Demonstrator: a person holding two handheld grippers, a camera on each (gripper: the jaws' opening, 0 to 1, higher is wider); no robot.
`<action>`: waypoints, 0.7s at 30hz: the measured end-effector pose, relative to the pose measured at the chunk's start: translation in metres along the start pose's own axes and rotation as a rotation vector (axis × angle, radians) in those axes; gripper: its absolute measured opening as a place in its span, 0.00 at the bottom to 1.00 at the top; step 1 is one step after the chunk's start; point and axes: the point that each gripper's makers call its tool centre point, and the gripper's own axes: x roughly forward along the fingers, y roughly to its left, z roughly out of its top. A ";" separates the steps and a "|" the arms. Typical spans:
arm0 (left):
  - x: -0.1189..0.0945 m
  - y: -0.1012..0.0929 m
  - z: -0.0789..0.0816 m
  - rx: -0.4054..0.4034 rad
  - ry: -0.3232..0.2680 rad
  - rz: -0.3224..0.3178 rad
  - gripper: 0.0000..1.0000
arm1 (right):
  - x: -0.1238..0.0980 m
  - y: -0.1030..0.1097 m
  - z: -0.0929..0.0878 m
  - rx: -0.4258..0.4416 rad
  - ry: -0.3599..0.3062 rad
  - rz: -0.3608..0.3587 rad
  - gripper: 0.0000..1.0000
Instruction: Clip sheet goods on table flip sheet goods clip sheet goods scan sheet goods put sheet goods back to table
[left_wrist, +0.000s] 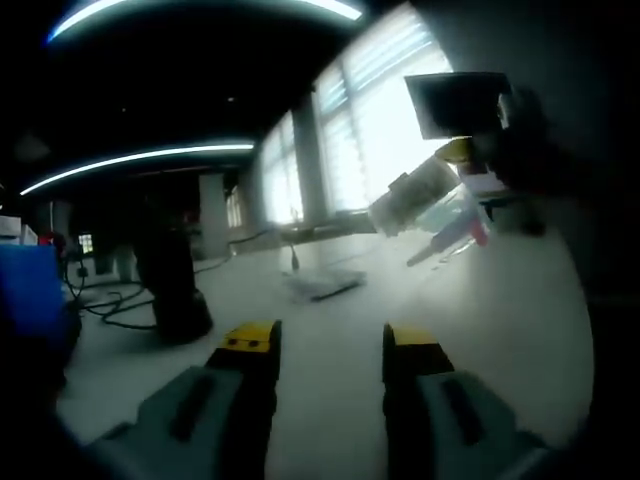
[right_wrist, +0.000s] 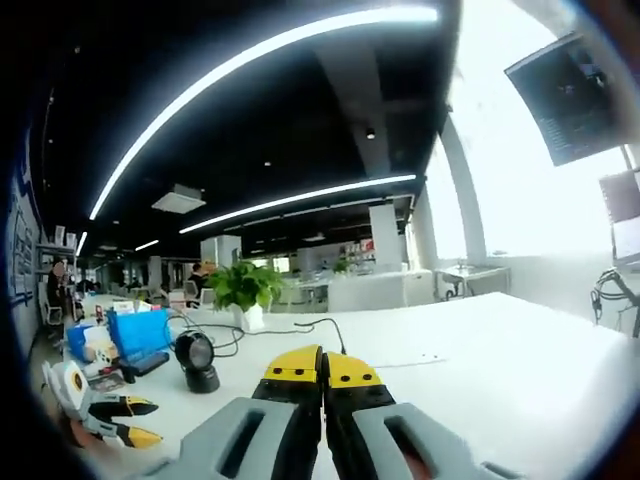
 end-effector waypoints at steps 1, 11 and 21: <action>0.000 0.000 0.000 0.000 0.000 0.000 0.33 | -0.001 -0.004 -0.001 0.012 -0.001 -0.014 0.00; 0.001 0.000 -0.001 0.005 0.006 -0.001 0.33 | -0.026 -0.059 -0.020 0.152 -0.042 -0.192 0.00; 0.001 -0.001 -0.002 0.011 0.011 -0.001 0.33 | -0.052 -0.117 -0.066 0.345 -0.055 -0.359 0.00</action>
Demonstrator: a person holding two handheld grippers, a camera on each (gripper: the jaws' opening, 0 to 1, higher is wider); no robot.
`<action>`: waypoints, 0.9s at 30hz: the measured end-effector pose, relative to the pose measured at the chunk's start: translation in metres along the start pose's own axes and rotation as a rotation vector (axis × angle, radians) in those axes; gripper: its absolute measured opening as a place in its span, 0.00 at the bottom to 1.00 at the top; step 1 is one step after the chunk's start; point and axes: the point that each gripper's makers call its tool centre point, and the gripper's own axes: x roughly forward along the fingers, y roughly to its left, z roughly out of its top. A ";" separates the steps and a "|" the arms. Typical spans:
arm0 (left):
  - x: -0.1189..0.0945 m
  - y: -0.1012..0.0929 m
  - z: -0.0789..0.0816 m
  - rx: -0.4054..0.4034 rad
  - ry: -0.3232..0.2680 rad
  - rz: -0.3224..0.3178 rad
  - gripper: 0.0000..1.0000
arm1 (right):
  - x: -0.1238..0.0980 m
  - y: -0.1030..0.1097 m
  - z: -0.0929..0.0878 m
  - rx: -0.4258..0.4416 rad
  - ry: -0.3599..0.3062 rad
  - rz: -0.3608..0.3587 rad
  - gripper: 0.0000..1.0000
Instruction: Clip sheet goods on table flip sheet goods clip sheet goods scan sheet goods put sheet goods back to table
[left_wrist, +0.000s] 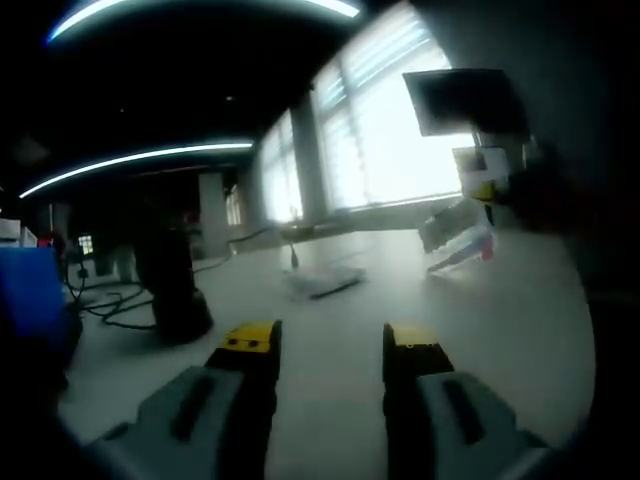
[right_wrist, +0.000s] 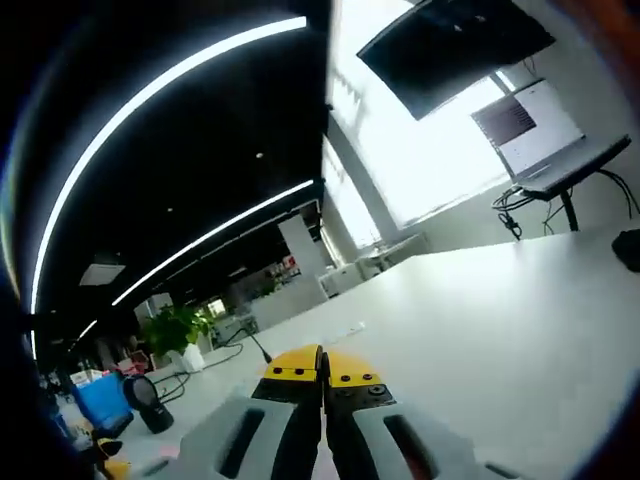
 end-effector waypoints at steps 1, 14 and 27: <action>0.000 0.000 0.000 0.001 0.001 0.000 0.33 | 0.000 -0.003 -0.002 0.011 0.006 -0.002 0.00; 0.001 0.000 -0.002 0.008 0.008 0.001 0.33 | -0.012 -0.055 -0.034 0.160 0.043 -0.123 0.00; 0.001 0.001 -0.001 0.007 0.005 0.007 0.33 | -0.014 -0.076 -0.051 0.135 0.097 -0.194 0.00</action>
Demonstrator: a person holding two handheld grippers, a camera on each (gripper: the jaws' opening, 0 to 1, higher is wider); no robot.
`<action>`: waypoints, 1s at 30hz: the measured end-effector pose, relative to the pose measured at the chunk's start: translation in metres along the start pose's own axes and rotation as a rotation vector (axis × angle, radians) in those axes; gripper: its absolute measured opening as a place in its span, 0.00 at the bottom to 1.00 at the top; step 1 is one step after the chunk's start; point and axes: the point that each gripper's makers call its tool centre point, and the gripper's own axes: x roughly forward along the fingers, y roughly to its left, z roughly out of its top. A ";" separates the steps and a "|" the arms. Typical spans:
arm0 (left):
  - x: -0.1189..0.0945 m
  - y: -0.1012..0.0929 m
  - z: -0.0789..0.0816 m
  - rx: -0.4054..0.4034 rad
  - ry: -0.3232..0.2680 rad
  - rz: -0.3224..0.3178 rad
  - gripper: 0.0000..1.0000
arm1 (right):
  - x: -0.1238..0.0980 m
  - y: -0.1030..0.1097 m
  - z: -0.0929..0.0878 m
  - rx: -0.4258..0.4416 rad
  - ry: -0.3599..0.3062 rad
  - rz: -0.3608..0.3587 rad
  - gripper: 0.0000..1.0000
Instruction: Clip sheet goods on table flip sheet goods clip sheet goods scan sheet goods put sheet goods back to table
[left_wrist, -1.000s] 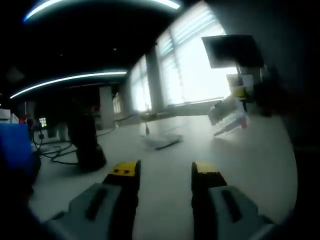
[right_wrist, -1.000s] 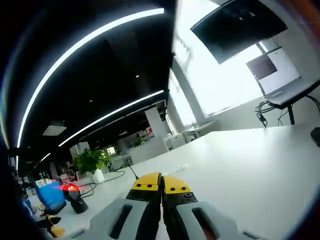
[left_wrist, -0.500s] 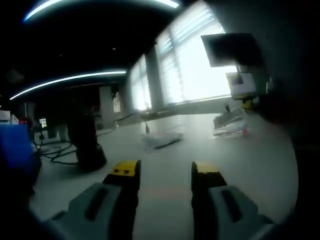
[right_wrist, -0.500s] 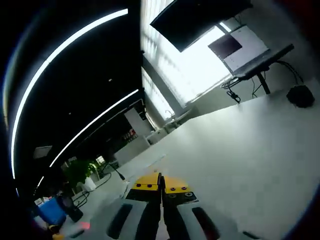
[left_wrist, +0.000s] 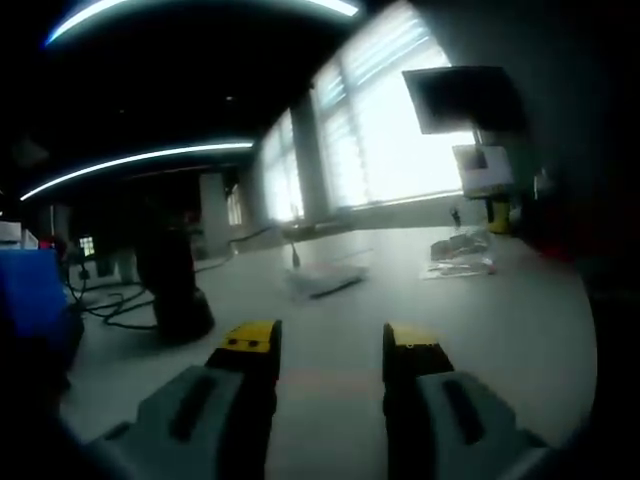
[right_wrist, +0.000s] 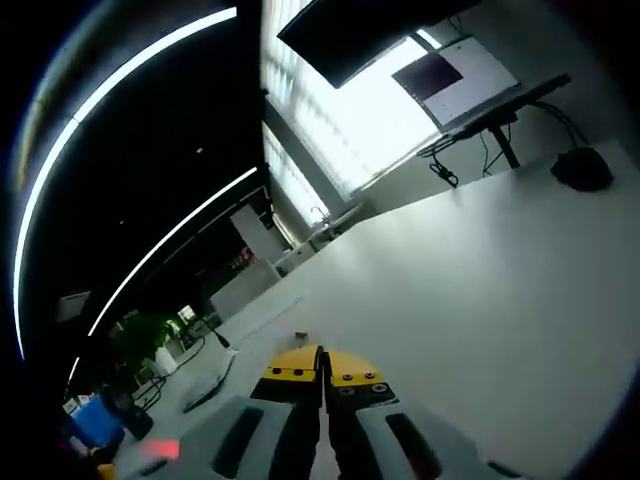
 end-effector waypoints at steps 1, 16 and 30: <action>0.000 0.000 0.000 -0.001 -0.002 0.000 0.33 | -0.002 -0.001 -0.005 0.002 0.025 -0.006 0.00; 0.000 0.000 0.001 -0.003 -0.005 0.000 0.33 | -0.001 0.021 0.020 -0.067 -0.067 0.105 0.34; -0.001 0.001 0.003 -0.013 -0.015 0.002 0.33 | -0.003 0.129 0.000 -0.609 0.121 0.596 0.46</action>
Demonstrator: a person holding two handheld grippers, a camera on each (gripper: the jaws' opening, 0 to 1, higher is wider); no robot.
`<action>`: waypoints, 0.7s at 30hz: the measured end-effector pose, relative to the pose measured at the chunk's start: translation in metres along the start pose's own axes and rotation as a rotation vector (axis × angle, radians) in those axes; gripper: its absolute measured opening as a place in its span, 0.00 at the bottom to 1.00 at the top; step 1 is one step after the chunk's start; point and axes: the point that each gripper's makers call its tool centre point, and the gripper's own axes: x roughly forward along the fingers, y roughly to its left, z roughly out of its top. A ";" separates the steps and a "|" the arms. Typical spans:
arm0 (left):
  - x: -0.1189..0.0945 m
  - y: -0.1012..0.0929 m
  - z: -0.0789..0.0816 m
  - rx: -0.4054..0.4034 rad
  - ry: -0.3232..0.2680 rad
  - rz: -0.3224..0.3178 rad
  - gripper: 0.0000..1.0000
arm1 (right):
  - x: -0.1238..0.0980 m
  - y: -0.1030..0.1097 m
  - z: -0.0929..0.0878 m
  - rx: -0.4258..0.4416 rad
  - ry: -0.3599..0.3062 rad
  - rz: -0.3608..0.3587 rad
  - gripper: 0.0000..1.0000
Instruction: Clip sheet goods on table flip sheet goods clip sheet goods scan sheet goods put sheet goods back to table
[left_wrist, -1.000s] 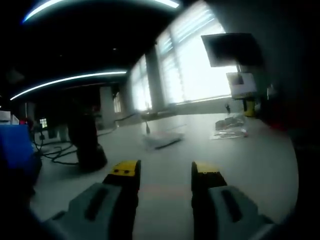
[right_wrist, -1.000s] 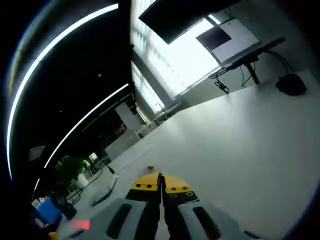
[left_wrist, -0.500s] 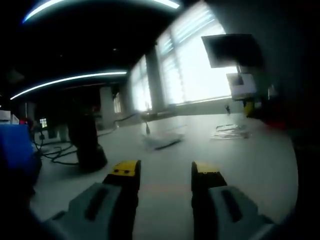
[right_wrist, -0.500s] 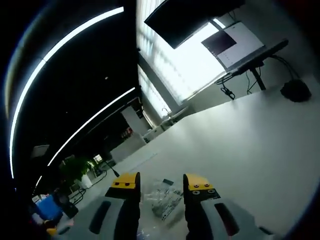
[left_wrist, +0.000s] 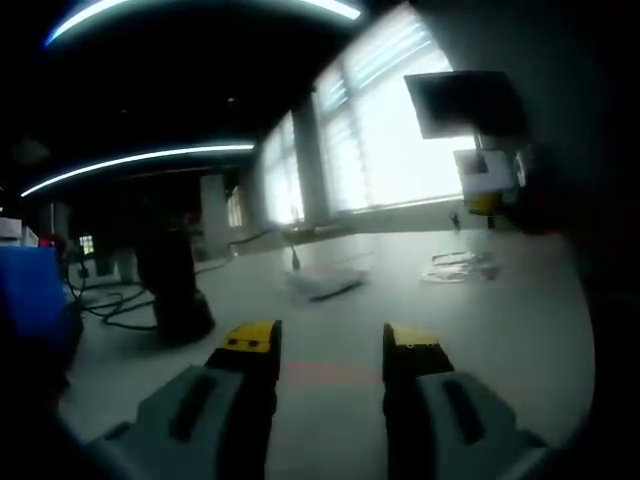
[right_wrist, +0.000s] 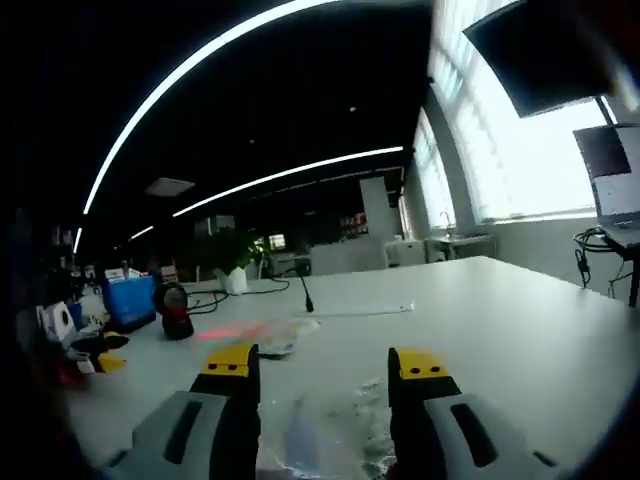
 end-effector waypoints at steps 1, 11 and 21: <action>0.000 0.000 0.000 -0.001 -0.001 -0.001 0.33 | 0.003 0.004 -0.002 -0.036 0.022 0.032 0.47; -0.001 0.001 0.001 -0.008 -0.008 0.000 0.33 | 0.008 0.009 -0.045 -0.181 0.246 0.293 0.58; -0.001 0.002 0.002 -0.012 -0.013 0.006 0.33 | 0.014 0.015 -0.063 -0.239 0.334 0.435 0.62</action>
